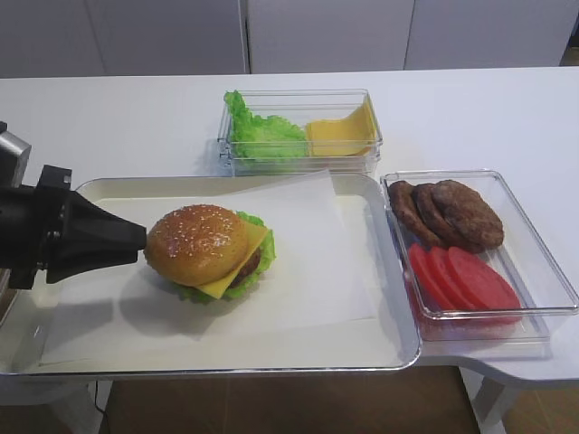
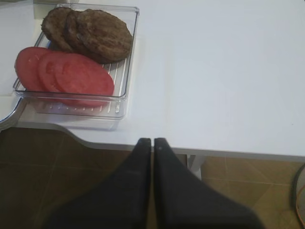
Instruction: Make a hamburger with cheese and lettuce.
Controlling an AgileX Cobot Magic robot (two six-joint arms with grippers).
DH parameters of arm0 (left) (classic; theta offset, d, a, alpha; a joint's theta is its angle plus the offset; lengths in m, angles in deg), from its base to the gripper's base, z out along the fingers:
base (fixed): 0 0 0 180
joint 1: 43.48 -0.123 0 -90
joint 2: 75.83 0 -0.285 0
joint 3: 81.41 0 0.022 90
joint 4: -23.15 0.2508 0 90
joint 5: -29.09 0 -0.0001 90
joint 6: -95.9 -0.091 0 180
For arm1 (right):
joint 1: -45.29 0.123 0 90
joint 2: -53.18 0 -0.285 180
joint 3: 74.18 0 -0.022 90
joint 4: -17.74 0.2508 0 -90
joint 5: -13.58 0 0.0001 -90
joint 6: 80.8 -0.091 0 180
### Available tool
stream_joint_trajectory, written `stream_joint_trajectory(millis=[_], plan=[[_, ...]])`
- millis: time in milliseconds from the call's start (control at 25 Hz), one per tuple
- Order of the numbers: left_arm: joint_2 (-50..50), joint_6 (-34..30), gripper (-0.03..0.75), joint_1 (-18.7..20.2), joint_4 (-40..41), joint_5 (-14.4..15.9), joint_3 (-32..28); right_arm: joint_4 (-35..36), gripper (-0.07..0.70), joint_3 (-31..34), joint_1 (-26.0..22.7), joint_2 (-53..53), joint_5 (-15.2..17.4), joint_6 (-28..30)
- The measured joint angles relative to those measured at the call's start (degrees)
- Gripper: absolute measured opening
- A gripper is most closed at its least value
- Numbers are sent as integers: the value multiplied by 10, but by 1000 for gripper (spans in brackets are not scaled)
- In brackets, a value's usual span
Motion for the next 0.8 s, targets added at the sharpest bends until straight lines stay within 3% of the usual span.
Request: stream_joint_trajectory(millis=[640,800], plan=[[0,19,165,0,23,-10,0,0,7,0,0,0,0,0],[0,21,165,0,24,-27,0,0,7,0,0,0,0,0]])
